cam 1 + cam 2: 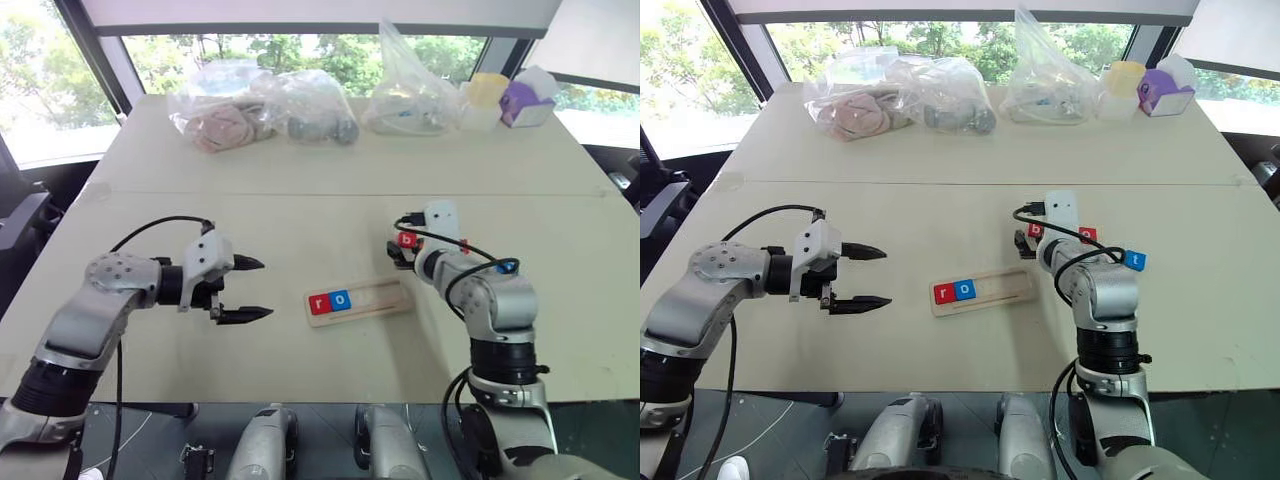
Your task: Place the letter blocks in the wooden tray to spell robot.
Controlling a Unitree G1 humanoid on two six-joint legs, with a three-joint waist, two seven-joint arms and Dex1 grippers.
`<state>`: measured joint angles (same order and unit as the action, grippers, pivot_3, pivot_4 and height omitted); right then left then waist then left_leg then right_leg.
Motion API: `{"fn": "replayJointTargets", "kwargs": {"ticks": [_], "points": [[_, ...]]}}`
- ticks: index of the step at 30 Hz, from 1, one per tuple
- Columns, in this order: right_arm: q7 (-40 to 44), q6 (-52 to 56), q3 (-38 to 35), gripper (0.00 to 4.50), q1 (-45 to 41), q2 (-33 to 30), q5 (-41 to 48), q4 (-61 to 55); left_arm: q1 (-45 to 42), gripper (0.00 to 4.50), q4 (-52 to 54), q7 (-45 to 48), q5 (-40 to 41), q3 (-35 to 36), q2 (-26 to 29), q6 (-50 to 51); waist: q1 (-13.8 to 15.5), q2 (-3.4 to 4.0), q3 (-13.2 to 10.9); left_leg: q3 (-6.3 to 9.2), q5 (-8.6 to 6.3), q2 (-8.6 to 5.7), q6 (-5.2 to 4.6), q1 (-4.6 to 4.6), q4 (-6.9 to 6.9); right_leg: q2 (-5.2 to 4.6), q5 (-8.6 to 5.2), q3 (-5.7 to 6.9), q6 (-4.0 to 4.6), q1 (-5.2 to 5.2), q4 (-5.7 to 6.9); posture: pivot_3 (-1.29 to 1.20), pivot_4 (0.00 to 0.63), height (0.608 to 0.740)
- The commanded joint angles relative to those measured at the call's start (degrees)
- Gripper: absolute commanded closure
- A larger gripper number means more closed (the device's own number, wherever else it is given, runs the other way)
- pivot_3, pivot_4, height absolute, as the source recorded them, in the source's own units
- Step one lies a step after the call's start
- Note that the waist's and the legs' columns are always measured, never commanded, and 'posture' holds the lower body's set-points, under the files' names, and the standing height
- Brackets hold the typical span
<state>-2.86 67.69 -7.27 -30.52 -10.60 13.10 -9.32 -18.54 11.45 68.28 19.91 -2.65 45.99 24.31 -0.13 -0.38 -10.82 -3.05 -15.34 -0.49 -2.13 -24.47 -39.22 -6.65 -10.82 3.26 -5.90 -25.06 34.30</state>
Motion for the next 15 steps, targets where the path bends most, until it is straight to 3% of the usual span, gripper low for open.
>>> {"fn": "replayJointTargets", "kwargs": {"ticks": [1, 12, 15], "points": [[-1.02, 0.68, 0.51, 0.00, -1.36, 1.05, -1.35, -0.35, -0.15, 0.05, 1.61, -0.50, 0.60, 0.95, 0.44, -0.75, -0.37, 0.00, 0.00, 0.00, 0.00, 0.00, 0.00, 0.00, 0.00, 0.00, 0.01, 0.00, -0.03, 0.00, 0.00, 0.00, 0.150, 0.740], [-2.26, -3.09, -0.04, 0.00, -5.60, 4.92, -3.90, 7.54, 1.77, 0.05, 4.16, -2.91, 1.60, 2.58, 1.00, 0.46, -1.10, 0.00, 0.00, 0.01, 0.04, 0.02, 0.06, 0.07, 0.03, 0.05, 0.10, -0.01, -0.17, 0.02, 0.04, 0.00, 0.150, 0.740], [-2.54, -4.17, -1.01, 0.80, -7.01, 5.53, -4.08, 10.51, 2.71, 0.00, 5.28, -3.64, 1.74, 2.80, 0.91, 0.77, -1.07, 0.00, 0.01, 0.02, 0.05, 0.03, 0.08, 0.09, 0.03, 0.07, 0.09, -0.01, -0.16, 0.02, 0.05, 0.00, 0.150, 0.740]]}}
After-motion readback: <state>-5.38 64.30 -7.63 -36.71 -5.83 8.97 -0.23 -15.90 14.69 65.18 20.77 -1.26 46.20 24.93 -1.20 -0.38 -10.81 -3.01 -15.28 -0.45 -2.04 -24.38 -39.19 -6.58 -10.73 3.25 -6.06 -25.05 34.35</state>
